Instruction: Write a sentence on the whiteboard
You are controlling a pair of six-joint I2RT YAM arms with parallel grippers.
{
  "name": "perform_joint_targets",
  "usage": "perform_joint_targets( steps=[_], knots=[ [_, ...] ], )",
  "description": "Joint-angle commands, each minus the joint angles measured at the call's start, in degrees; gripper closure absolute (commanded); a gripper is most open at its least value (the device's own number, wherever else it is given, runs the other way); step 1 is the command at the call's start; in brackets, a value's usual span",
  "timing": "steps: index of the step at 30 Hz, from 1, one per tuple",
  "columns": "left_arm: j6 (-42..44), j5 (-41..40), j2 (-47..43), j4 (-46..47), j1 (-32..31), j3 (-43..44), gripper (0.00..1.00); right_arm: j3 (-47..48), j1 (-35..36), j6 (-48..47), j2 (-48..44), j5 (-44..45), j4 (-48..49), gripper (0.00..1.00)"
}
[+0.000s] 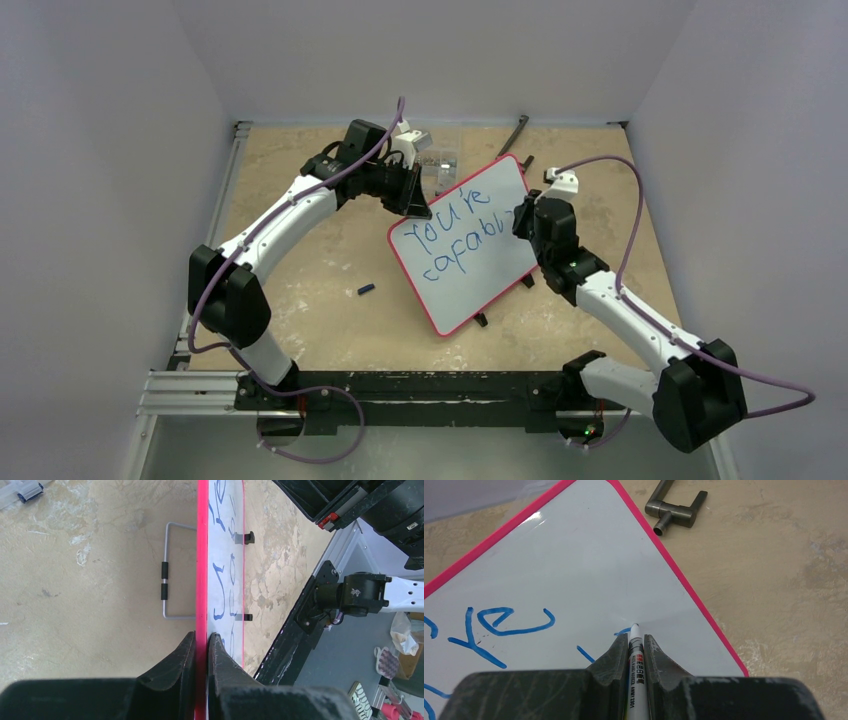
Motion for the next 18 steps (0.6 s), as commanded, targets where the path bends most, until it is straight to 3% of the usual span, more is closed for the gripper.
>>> perform_joint_targets(
  steps=[1,18],
  knots=[
    [2.6,-3.8,-1.7,2.2,0.4,0.1,1.0,2.7,-0.1,0.8,0.5,-3.2,2.5,1.0],
    [2.6,-3.8,-1.8,2.2,0.4,0.1,1.0,1.9,-0.2,1.9,0.1,-7.7,3.5,1.0]
  ],
)
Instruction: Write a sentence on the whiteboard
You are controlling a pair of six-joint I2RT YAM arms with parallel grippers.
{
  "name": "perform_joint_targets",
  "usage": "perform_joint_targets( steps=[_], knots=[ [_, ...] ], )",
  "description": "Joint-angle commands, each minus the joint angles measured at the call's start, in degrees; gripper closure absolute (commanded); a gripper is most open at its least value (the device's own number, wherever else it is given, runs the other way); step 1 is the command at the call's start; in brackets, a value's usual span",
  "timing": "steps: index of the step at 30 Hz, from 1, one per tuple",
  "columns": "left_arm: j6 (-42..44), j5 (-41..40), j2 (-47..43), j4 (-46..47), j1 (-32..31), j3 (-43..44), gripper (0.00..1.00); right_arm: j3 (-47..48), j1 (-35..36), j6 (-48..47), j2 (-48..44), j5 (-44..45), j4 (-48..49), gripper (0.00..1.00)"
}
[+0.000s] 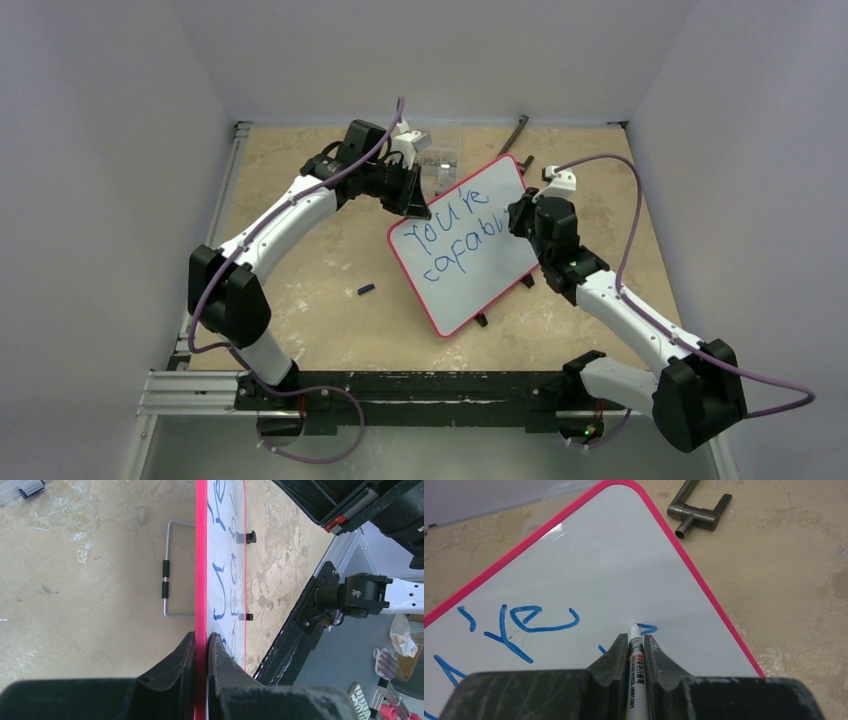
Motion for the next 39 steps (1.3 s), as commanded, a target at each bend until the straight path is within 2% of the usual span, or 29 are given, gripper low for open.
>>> perform_joint_targets(
  steps=[1,12,15,25,30,39],
  knots=[
    [3.0,-3.6,-1.8,2.5,0.4,0.1,1.0,1.1,0.1,1.4,-0.4,-3.2,1.5,1.0],
    [3.0,-3.8,-2.0,2.4,0.4,0.1,1.0,-6.4,0.1,3.8,-4.5,-4.0,-0.4,1.0],
    [3.2,-3.8,-2.1,2.4,0.4,0.0,1.0,-7.1,0.1,3.5,-5.0,-1.7,-1.2,1.0],
    [3.1,-3.8,-2.4,2.5,0.4,-0.1,1.0,-3.1,-0.7,2.6,-1.0,5.4,-3.5,1.0],
    [3.1,-3.7,-2.4,2.4,0.4,0.0,1.0,-0.5,-1.9,1.0,0.2,5.9,-3.6,1.0],
    [2.8,-3.5,-2.5,2.7,0.5,-0.1,1.0,1.7,-1.8,-1.3,-5.2,6.5,-6.0,1.0]
  ],
)
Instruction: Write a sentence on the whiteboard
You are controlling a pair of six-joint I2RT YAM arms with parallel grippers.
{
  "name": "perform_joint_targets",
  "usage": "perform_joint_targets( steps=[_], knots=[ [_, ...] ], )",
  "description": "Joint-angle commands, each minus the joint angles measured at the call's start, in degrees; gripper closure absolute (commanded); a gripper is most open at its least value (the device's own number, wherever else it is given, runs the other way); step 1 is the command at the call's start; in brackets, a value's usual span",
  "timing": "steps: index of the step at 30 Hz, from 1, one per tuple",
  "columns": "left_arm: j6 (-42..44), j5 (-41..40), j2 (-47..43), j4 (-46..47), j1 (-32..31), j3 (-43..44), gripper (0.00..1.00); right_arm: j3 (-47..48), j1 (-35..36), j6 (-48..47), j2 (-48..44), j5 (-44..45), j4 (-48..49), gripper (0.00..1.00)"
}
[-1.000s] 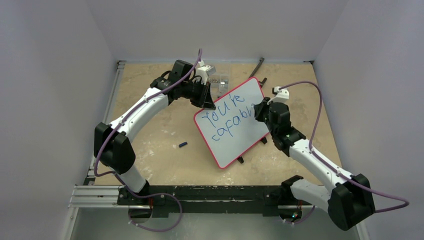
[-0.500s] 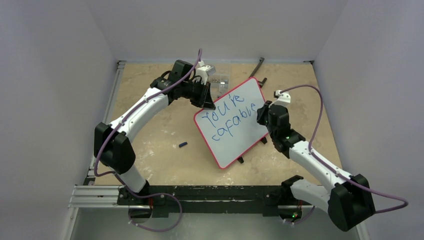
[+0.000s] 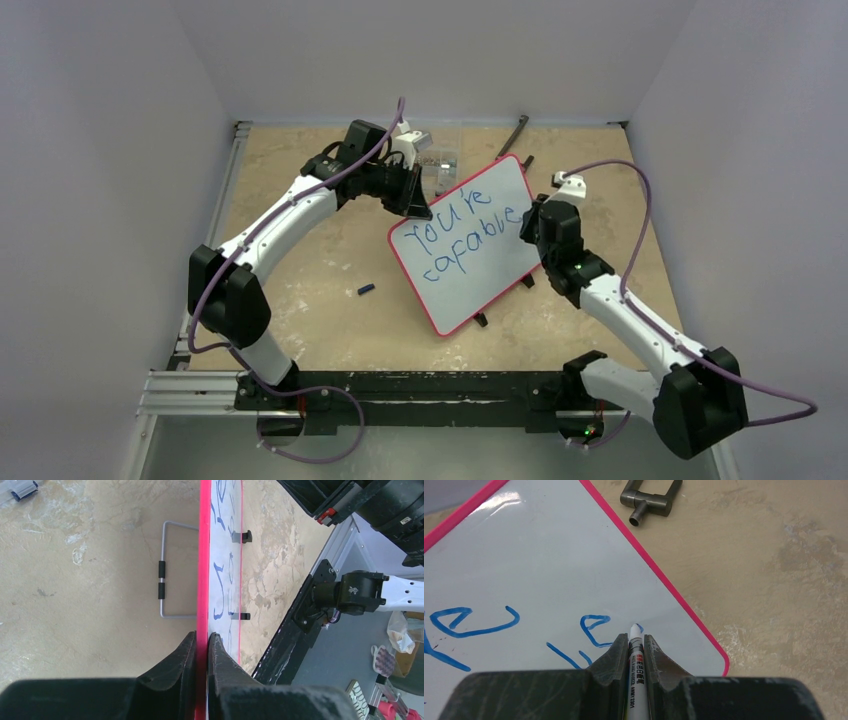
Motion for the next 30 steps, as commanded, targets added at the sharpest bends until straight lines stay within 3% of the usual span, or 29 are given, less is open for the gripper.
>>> perform_joint_targets(
  steps=[1,7,21,24,30],
  knots=[
    [2.7,-3.8,-2.5,2.7,0.4,-0.1,1.0,3.1,0.1,-1.7,-5.1,0.5,-1.7,1.0],
    [2.6,-3.8,-3.3,3.0,0.4,-0.4,1.0,3.7,0.2,-2.5,-10.1,-4.6,-4.6,1.0],
    [2.0,-4.4,-4.1,3.9,0.2,-1.5,1.0,-2.1,1.5,-2.5,-19.6,-31.6,-3.0,1.0],
    [2.0,-4.6,-3.9,3.9,0.1,-1.6,1.0,-4.0,5.7,-2.5,-20.6,-27.7,-3.5,1.0],
    [2.0,-4.9,-3.5,3.8,0.0,-1.7,1.0,-4.7,21.7,-1.5,-20.5,-14.2,-4.6,1.0]
  ],
)
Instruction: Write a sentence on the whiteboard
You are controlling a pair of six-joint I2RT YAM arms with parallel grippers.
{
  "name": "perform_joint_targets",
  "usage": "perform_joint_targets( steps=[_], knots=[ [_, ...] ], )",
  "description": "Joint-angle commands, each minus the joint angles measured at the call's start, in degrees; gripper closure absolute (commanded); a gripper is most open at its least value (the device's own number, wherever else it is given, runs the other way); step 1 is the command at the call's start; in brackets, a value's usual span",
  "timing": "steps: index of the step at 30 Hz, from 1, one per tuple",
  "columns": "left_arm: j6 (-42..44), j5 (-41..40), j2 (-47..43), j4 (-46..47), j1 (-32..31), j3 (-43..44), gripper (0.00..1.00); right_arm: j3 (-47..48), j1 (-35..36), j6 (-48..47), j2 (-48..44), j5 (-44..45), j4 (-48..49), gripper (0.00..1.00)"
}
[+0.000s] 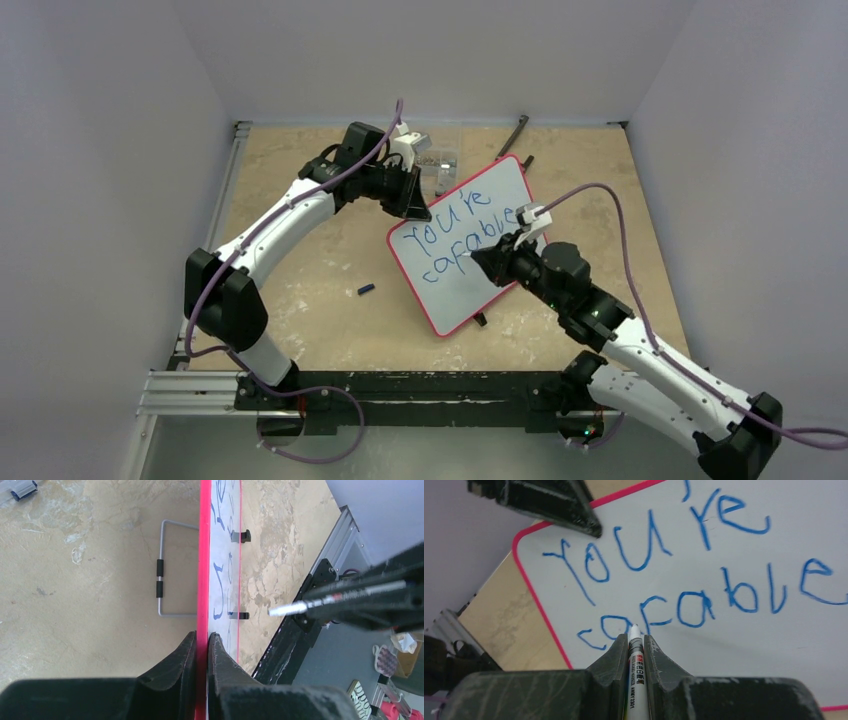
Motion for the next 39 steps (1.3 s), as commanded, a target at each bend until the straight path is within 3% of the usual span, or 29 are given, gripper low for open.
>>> perform_joint_targets(
  steps=[1,17,26,39],
  knots=[
    [2.0,-5.2,-2.1,2.8,0.1,-0.1,1.0,-0.9,11.1,0.9,-1.2,10.9,0.0,1.0],
    [0.2,-7.3,-2.2,3.1,-0.5,-1.1,1.0,-9.0,26.6,4.5,-8.9,23.1,0.0,1.0],
    [-2.4,-8.4,-3.1,4.8,-0.5,-3.5,1.0,-9.8,28.1,5.6,-8.9,24.9,1.1,1.0],
    [0.3,-14.8,-6.8,3.5,-0.4,-7.7,1.0,-10.6,28.3,6.2,-10.2,26.3,1.4,1.0]
  ],
)
